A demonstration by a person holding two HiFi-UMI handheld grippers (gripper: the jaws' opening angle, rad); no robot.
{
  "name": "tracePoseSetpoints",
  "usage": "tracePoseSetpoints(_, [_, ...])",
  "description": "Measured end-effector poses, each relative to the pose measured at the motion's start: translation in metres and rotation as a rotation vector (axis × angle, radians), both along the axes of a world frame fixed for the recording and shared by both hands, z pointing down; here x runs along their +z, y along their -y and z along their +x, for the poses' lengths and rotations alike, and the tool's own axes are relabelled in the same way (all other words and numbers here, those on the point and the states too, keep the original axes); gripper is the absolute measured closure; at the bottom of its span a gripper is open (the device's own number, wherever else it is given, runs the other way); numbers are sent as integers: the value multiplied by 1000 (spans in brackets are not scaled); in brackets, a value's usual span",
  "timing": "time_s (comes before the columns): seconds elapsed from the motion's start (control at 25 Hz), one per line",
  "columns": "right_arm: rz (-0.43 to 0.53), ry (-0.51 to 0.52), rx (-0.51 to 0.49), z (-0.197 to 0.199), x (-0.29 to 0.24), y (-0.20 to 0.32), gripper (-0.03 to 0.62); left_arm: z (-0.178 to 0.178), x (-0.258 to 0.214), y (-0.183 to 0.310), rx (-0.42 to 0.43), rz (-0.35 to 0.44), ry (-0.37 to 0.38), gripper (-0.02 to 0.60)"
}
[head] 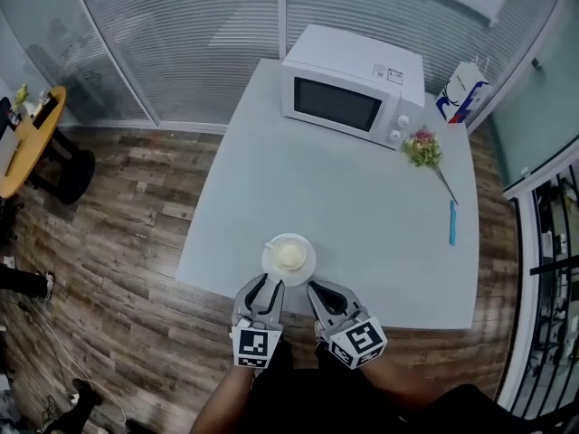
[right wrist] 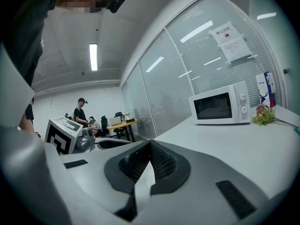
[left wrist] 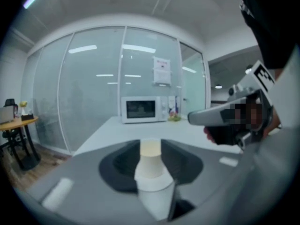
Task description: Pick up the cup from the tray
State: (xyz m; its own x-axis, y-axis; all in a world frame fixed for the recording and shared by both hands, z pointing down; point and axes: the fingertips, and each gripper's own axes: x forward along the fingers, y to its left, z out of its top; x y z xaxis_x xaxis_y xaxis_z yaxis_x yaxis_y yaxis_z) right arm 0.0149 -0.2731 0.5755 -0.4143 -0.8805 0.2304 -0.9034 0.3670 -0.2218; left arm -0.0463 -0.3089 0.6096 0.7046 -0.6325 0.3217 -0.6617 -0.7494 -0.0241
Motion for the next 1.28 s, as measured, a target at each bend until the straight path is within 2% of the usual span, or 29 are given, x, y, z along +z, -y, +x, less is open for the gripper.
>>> tracePoseSetpoints(0.04, [-7,-4,12,1,2,1,591,2,4,1,11,-7,-2,423])
tracePoseSetpoints(0.08, [-12,-9,22,2,4,2,591,5,7,2,20,-13,-3,385])
tracePoseSetpoints(0.2, [-26,-16,48,5,11,6,591,13,23,6,36,-38,3,304])
tracePoseSetpoints(0.32, [-43,-21,72,12,20,7,591,20,48,12,35,-80,23,194])
tracePoseSetpoints(0.4, [-53,-22,85,18,26,8,591,26,62,19,46,-95,43,153])
tracePoseSetpoints(0.64, [-89,-9,124,32,45,4,591,49,87,30,103,-98,86,143])
tracePoseSetpoints(1.28, [-139,16,168,46,65,-12,591,69,114,56,69,-78,141,144])
